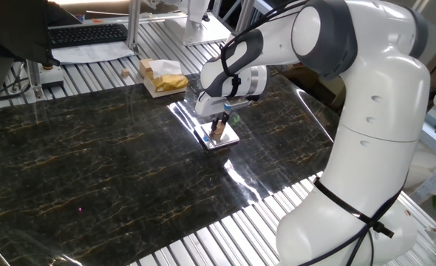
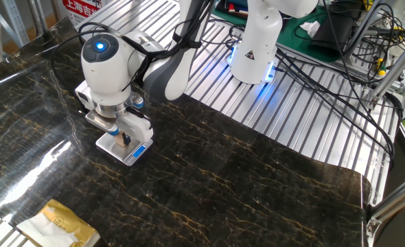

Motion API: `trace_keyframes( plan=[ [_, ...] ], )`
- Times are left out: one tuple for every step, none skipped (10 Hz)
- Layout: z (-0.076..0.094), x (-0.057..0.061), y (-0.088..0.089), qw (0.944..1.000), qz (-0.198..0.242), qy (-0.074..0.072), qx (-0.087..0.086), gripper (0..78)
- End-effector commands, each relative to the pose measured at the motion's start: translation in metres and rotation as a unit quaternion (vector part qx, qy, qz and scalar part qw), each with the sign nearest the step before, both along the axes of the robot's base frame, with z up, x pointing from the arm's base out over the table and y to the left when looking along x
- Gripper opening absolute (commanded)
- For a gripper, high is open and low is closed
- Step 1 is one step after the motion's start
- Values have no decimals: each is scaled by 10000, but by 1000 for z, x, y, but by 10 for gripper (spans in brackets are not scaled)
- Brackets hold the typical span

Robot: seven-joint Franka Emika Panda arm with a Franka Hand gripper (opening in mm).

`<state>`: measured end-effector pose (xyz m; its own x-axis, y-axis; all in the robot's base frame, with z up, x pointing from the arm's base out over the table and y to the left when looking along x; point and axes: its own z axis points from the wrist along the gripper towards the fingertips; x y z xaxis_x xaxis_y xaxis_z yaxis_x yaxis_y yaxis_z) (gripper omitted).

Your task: Place the block on the scale

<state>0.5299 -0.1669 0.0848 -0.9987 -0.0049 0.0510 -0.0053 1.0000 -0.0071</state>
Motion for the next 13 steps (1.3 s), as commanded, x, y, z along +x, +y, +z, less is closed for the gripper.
trace_keyframes(
  plan=[
    [1, 1, 0, 10000, -18, -12, -8, 11],
    [1, 1, 0, 10000, -20, -12, -9, 11],
    [1, 1, 0, 10000, -23, -12, -10, 11],
    [1, 1, 0, 10000, -23, -12, -10, 11],
    [1, 1, 0, 10000, -24, -12, -10, 11],
    [1, 1, 0, 10000, -25, -13, -10, 11],
    [1, 1, 0, 10000, -35, -14, -2, 11],
    [1, 1, 0, 10000, -49, -15, 3, 11],
    [1, 1, 0, 10000, -52, -16, 5, 11],
    [1, 1, 0, 10000, -51, -16, 6, 11],
    [1, 1, 0, 10000, -51, -16, 6, 775],
    [1, 1, 0, 10000, -51, -16, 6, 775],
    [1, 1, 0, 10000, -51, -16, 6, 775]
  ],
)
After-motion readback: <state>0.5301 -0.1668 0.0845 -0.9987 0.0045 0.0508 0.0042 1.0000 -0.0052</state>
